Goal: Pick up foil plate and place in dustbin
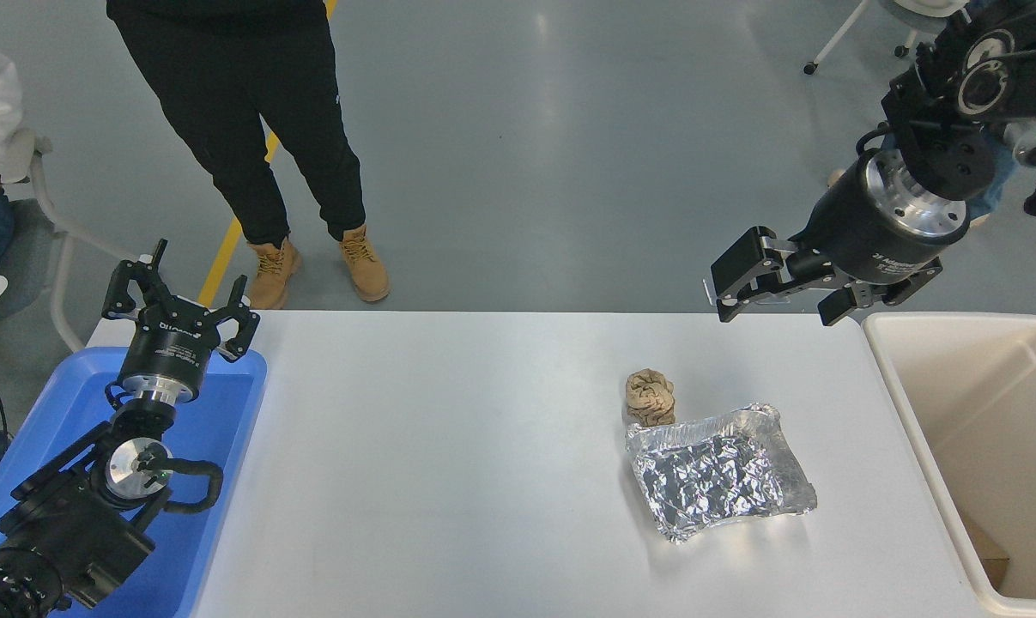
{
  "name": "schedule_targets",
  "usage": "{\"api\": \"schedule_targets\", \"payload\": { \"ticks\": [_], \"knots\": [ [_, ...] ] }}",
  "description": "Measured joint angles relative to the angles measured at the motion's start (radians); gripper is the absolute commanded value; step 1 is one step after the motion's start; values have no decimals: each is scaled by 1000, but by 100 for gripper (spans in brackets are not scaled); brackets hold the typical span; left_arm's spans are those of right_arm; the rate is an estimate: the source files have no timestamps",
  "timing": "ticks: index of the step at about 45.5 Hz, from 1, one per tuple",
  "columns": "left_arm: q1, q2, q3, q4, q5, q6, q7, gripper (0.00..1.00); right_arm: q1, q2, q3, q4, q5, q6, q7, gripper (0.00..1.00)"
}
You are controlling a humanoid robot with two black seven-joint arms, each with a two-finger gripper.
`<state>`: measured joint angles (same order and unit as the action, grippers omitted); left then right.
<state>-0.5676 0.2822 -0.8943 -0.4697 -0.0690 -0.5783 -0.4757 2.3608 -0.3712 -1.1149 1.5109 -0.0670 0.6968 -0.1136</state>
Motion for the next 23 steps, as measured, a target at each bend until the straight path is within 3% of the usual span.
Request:
{"api": "schedule_targets", "payload": {
  "ticks": [23],
  "knots": [
    [0,0,0,0,0,0,0,99,-1,0,4,-4,2,0,0,100]
  ]
}}
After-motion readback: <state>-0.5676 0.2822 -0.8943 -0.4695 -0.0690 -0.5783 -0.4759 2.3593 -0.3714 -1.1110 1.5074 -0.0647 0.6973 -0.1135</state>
